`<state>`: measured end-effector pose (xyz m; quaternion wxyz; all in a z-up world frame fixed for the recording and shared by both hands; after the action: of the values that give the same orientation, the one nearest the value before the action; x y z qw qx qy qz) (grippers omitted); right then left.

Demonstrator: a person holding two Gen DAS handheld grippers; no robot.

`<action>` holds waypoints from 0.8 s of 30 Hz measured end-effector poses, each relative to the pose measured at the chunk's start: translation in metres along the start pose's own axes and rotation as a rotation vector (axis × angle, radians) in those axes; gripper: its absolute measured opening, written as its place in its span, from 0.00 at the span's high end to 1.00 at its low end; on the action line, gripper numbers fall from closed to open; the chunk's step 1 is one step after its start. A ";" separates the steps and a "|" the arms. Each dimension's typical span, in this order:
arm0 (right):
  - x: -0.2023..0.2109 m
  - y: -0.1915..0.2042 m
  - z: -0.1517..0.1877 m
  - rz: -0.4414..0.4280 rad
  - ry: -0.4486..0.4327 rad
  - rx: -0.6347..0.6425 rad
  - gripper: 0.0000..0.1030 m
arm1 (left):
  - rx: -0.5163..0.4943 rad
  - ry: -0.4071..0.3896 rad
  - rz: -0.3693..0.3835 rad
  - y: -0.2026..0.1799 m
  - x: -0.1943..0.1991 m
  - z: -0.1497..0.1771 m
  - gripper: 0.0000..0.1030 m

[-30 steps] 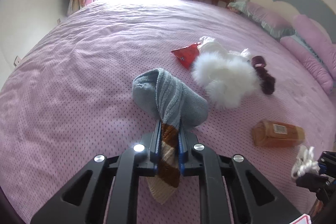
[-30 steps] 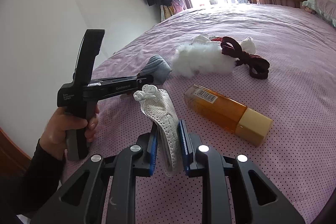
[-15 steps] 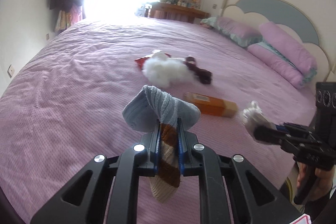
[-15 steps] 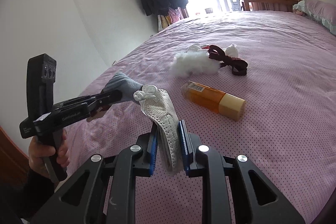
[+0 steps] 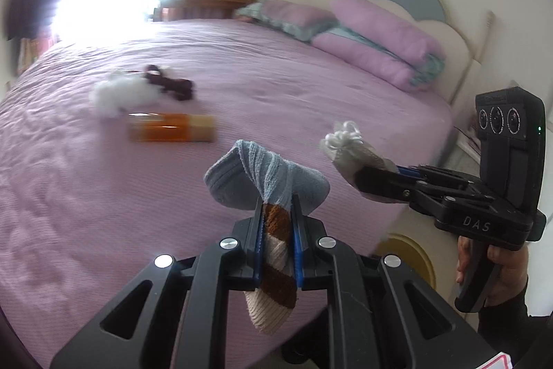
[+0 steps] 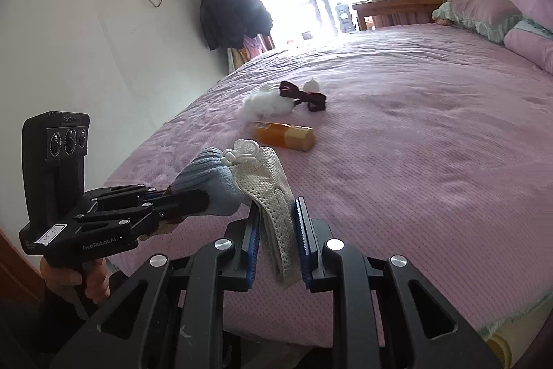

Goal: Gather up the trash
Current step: 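Carry the striped sock and lace insole with both tools over the yellow bin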

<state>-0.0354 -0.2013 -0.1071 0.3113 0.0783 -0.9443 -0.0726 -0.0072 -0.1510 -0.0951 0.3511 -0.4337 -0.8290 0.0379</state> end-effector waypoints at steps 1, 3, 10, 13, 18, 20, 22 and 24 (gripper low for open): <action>0.010 -0.010 0.004 0.020 -0.012 -0.017 0.81 | -0.006 0.008 0.016 -0.009 -0.007 0.002 0.87; 0.027 -0.028 0.013 0.066 -0.032 -0.039 0.81 | -0.023 0.039 0.063 -0.030 -0.025 0.007 0.87; 0.079 -0.091 0.048 0.220 -0.045 -0.115 0.81 | -0.068 0.139 0.187 -0.094 -0.076 0.034 0.87; 0.099 -0.120 0.072 0.278 -0.033 -0.164 0.81 | -0.097 0.192 0.231 -0.125 -0.099 0.050 0.87; 0.120 -0.166 0.121 0.365 0.007 -0.276 0.81 | -0.163 0.291 0.294 -0.172 -0.142 0.078 0.87; 0.128 -0.183 0.140 0.394 0.018 -0.325 0.81 | -0.177 0.326 0.310 -0.187 -0.158 0.089 0.87; 0.134 -0.198 0.158 0.416 0.032 -0.373 0.81 | -0.181 0.365 0.327 -0.198 -0.173 0.100 0.87; 0.142 -0.212 0.177 0.438 0.047 -0.416 0.81 | -0.186 0.408 0.345 -0.209 -0.189 0.115 0.87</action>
<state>-0.2322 -0.4203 -0.2061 0.3505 -0.1908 -0.8962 -0.1939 -0.1512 -0.3937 -0.2090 0.4578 -0.5974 -0.6550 -0.0670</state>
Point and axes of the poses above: each gripper's, at about its wrist camera, not at the fingertips, and x roughly against the way its jaws point, y to its left, z to its underside, the point moved 9 cm from there along -x, roughly the way its jaws point, and after that the axes turned 15 degrees about z, right-handed, at the moved point
